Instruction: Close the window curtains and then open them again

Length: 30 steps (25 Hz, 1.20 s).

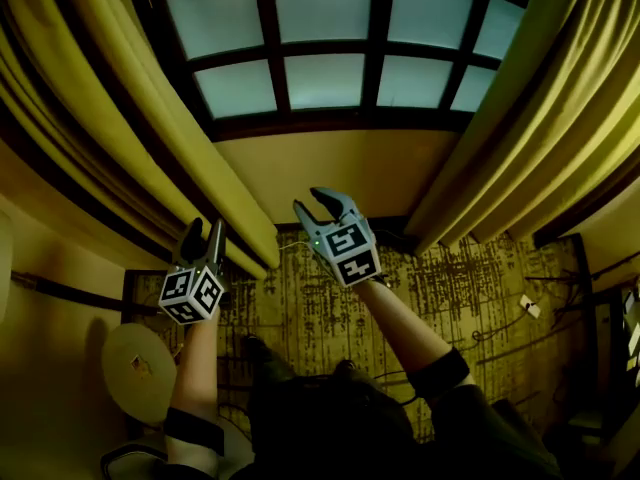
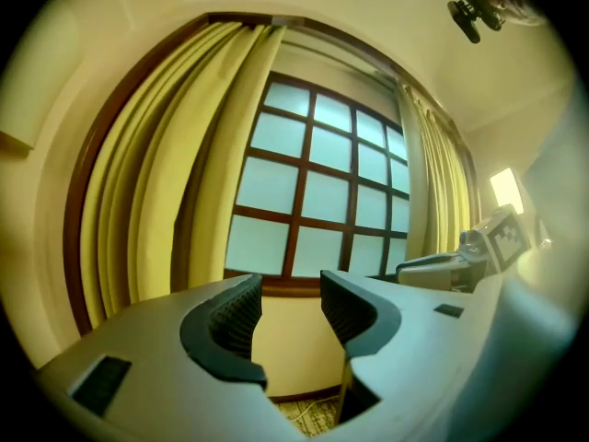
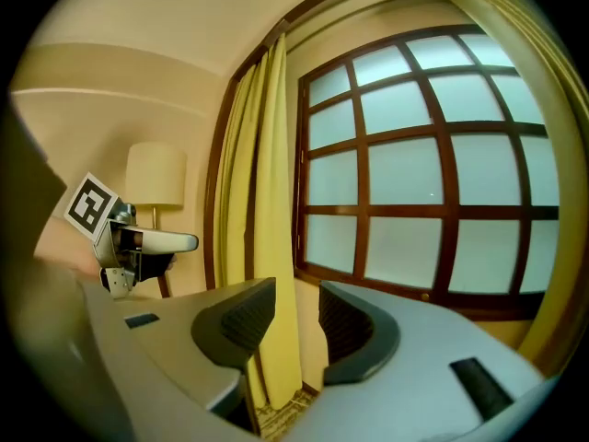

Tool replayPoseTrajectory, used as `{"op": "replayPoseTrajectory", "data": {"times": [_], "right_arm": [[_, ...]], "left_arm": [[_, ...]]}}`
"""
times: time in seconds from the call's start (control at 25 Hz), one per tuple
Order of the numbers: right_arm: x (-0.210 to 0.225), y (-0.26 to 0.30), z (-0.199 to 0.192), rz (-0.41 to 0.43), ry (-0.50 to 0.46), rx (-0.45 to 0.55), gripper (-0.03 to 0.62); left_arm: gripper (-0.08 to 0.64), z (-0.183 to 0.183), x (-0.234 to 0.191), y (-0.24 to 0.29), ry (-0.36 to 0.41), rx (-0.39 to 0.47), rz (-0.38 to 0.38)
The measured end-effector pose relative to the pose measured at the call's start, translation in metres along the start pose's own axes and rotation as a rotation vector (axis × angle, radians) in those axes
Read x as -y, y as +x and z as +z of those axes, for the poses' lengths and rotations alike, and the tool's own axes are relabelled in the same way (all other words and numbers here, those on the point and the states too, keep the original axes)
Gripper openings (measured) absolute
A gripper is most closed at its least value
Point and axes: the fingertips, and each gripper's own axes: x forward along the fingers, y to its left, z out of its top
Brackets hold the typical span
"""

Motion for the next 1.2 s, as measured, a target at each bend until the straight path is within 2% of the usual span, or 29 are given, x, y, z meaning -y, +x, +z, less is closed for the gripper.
{"op": "replayPoseTrajectory", "data": {"times": [0.16, 0.32, 0.52, 0.88, 1.2], "right_arm": [[0.031, -0.056, -0.042, -0.057, 0.061, -0.052, 0.084], [0.046, -0.099, -0.069, -0.130, 0.121, -0.078, 0.009], [0.057, -0.137, -0.098, -0.228, 0.154, -0.128, 0.003], [0.047, -0.173, -0.147, -0.312, 0.205, -0.199, 0.002], [0.019, -0.187, -0.156, -0.330, 0.221, -0.237, 0.002]], "left_arm": [[0.178, -0.028, 0.049, -0.012, 0.014, -0.062, -0.029], [0.169, -0.042, 0.072, -0.023, 0.042, -0.106, -0.059], [0.113, -0.057, 0.079, -0.031, 0.041, -0.141, -0.107], [0.000, -0.091, 0.059, -0.061, 0.035, -0.205, -0.114], [0.000, -0.114, 0.041, -0.088, 0.018, -0.262, -0.116]]}}
